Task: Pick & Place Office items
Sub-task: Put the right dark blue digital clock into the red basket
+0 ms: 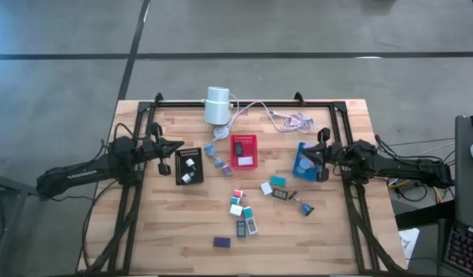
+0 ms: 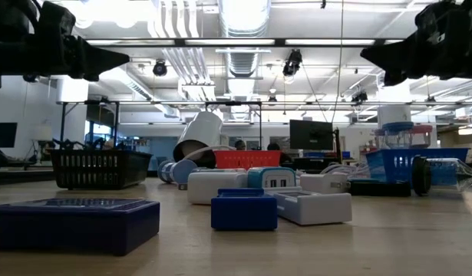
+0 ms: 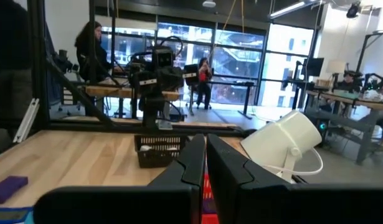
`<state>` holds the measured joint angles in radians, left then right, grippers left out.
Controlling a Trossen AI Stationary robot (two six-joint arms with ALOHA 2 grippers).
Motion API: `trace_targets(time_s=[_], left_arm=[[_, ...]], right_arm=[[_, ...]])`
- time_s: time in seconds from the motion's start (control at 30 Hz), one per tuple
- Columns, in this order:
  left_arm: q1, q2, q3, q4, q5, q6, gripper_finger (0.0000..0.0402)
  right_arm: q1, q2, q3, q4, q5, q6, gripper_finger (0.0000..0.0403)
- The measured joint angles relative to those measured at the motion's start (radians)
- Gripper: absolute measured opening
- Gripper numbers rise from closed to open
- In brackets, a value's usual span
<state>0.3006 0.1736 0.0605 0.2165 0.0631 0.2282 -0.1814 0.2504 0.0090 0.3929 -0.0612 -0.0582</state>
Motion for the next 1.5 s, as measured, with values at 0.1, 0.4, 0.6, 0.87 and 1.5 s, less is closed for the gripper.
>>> trace_targets(time_s=[0.1,0.4,0.6,0.87,1.5], left_arm=[[0.0,0.0,0.0,0.0,0.0,-0.023,0.0],[-0.041,0.052,0.071,0.015,0.158,-0.243,0.0],[-0.151,0.223,0.224,-0.021,0.065,-0.393,0.0],[-0.409,0.61,0.478,-0.333,-0.216,-0.421,0.0],[-0.675,1.393,0.982,-0.599,-0.193,-0.652,0.0083]], right_arm=[[0.0,0.0,0.0,0.001,0.0,0.016,0.0012],[0.0,0.0,0.0,0.002,0.0,0.022,0.0012],[0.0,0.0,0.0,0.002,0.012,0.025,0.0012],[0.0,0.0,0.0,0.007,0.012,0.023,0.0013],[0.0,-0.001,0.0,0.009,0.011,0.02,0.0013]])
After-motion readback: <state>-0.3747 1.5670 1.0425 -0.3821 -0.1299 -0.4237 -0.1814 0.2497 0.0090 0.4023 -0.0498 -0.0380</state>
